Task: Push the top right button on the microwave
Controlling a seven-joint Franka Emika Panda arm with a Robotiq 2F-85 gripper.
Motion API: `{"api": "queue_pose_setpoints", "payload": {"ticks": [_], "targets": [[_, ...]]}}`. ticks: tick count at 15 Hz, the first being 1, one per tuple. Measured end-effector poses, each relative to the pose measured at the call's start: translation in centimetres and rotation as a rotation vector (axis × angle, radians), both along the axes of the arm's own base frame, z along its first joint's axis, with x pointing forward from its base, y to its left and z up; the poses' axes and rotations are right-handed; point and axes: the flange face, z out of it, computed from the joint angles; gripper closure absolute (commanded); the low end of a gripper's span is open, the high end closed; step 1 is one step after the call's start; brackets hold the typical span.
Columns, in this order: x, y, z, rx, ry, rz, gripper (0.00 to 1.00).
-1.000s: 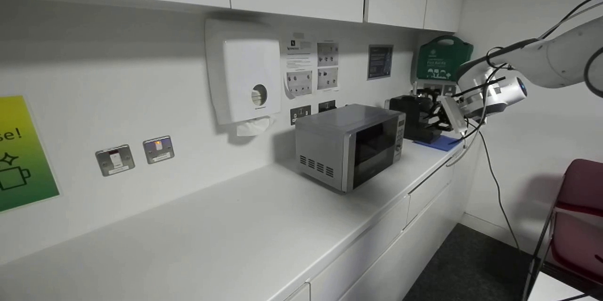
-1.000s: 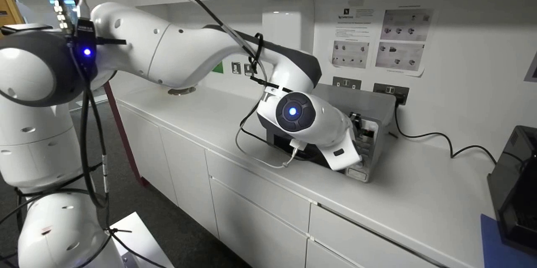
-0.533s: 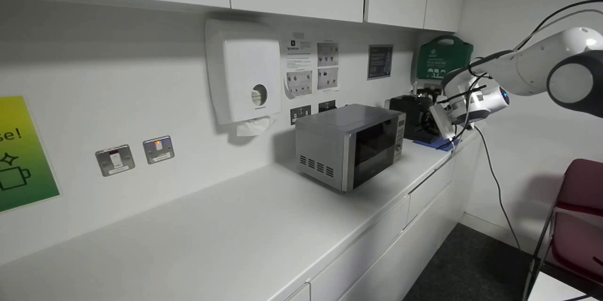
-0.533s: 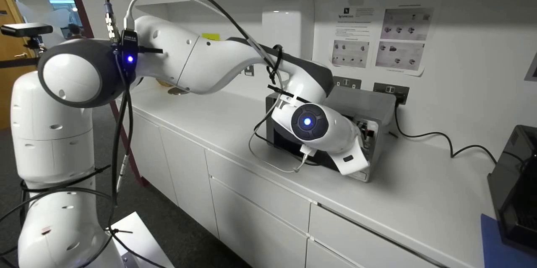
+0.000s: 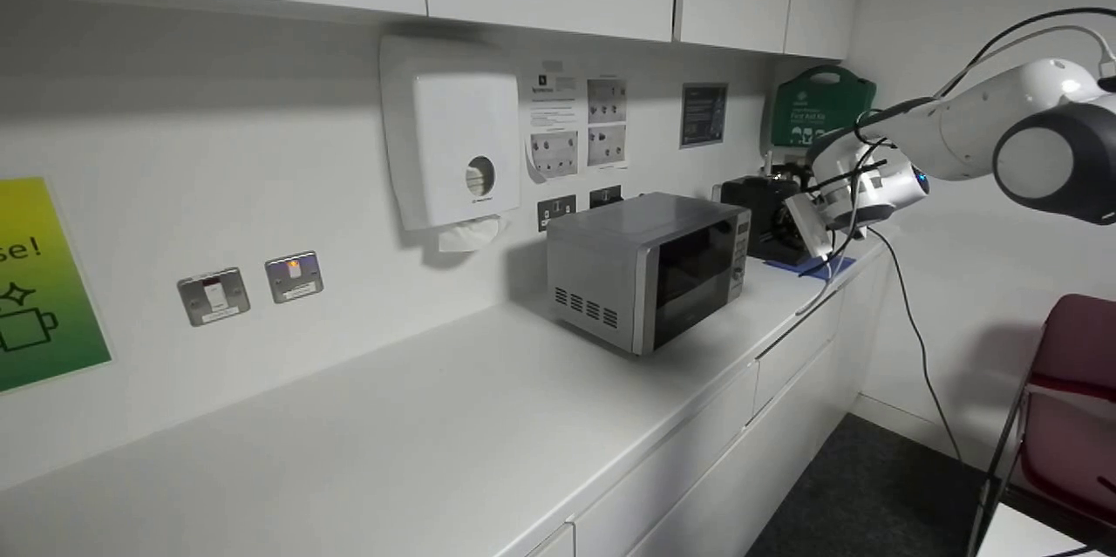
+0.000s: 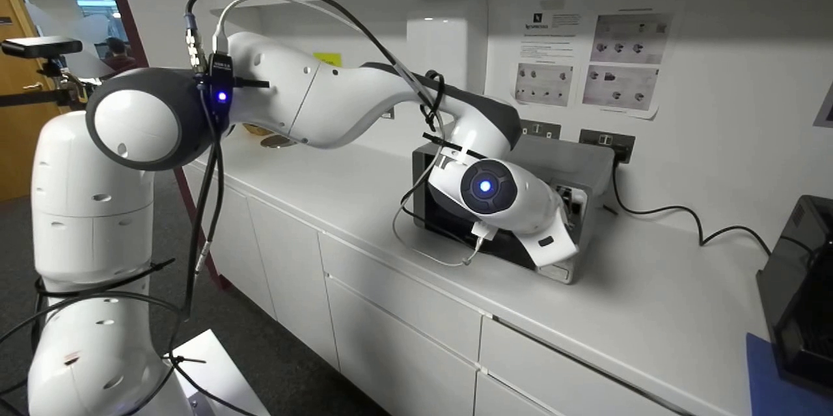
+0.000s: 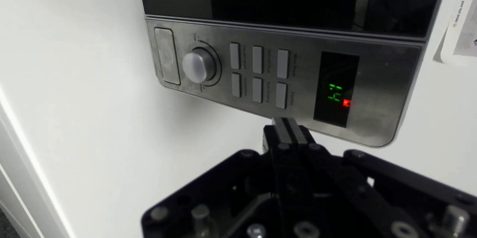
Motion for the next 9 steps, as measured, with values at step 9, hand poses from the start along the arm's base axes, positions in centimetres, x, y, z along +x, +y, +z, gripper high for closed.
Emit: {"api": "queue_pose_setpoints", "payload": {"ticks": [9], "targets": [[0.7,-1.3,-1.5,-0.013,0.022,-0.012,1.0]]}}
